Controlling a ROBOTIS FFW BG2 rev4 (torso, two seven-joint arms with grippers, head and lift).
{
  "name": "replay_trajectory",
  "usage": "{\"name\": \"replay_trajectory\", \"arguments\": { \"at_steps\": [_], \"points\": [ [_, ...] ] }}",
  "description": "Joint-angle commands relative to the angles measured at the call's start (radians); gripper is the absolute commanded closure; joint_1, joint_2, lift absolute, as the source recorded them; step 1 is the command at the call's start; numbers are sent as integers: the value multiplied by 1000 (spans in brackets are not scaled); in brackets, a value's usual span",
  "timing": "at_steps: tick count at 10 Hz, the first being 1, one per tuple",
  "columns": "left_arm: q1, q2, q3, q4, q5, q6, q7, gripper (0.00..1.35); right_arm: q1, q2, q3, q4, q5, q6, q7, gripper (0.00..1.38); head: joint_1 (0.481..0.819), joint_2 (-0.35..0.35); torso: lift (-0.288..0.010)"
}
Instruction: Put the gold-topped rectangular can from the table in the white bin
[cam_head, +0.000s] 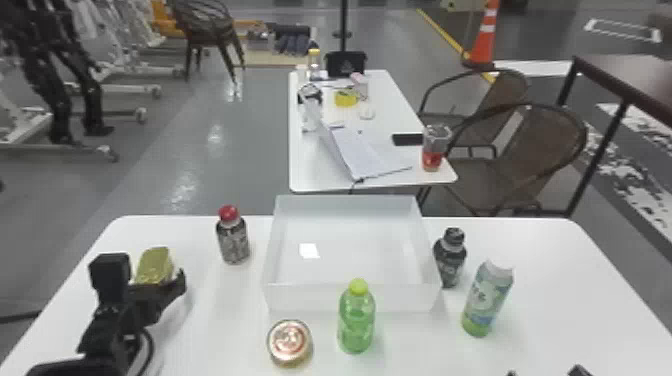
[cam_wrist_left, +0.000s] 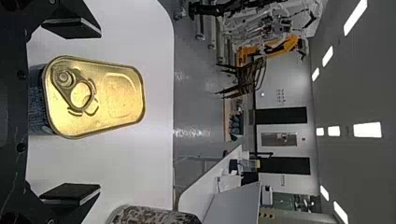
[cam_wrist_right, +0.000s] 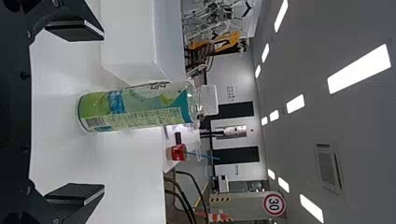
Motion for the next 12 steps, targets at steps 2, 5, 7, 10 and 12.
{"name": "replay_trajectory", "arguments": {
  "at_steps": [2,5,7,10,12],
  "points": [
    [-29,14,4,27,-25,68,-22,282,-11,1,0,5,-1,0,7,145,549,0,-100],
    [-32,19,23,29,-61,71,-24,944,-15,1,0,8,-1,0,13,150,549,0,-100],
    [-35,17,29,29,-61,67,-24,944,-18,1,0,9,-1,3,16,150,549,0,-100],
    [30,14,6,-71,-52,25,-42,946,-20,1,0,9,0,3,19,150,549,0,-100],
    [154,-49,-2,-312,-50,41,-37,946,-18,1,0,14,2,3,21,150,549,0,-100]
  ]
}}
